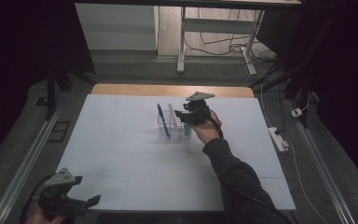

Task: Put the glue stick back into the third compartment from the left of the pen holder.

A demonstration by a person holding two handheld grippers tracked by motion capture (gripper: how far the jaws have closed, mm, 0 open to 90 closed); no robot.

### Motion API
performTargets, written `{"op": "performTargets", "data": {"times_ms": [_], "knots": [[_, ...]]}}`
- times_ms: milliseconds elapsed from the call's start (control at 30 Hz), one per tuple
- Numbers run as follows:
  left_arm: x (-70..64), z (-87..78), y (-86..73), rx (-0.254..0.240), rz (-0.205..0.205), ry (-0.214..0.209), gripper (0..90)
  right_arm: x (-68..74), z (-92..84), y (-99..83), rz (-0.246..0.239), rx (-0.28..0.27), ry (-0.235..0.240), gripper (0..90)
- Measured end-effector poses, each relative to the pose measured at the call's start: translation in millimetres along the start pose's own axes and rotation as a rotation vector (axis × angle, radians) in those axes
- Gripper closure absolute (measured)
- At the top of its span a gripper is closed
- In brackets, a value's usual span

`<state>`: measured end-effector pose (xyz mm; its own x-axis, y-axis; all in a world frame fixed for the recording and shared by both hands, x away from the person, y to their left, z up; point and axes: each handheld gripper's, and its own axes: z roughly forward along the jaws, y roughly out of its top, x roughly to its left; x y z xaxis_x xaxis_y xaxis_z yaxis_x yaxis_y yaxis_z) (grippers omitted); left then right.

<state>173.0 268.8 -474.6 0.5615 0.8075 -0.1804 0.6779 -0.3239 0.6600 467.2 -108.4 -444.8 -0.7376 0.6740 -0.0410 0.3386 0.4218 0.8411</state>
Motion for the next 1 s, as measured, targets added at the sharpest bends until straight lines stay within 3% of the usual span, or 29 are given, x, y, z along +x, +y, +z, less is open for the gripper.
{"op": "performTargets", "data": {"times_ms": [100,233,633,867,1000], "knots": [[0.1,0.0,0.0,-0.001,-0.001,-0.001,2.6,1.3,1.0,1.5,0.005,0.035,0.015,41.4],[0.1,-0.2,-0.1,-0.001,-0.002,-0.001,2.6,4.3,-0.5,3.0,-0.005,0.046,-0.003,36.3],[0.2,-0.1,-0.1,-0.003,-0.004,-0.002,2.6,9.2,-10.9,3.6,-0.010,0.075,0.022,20.5],[0.2,0.0,0.0,-0.002,-0.005,-0.003,2.6,14.2,-19.6,-1.0,-0.015,0.116,0.063,10.5],[0.1,-0.2,-0.1,-0.002,-0.004,-0.002,2.6,19.1,-24.0,-3.2,-0.045,0.138,0.067,6.9]]}}
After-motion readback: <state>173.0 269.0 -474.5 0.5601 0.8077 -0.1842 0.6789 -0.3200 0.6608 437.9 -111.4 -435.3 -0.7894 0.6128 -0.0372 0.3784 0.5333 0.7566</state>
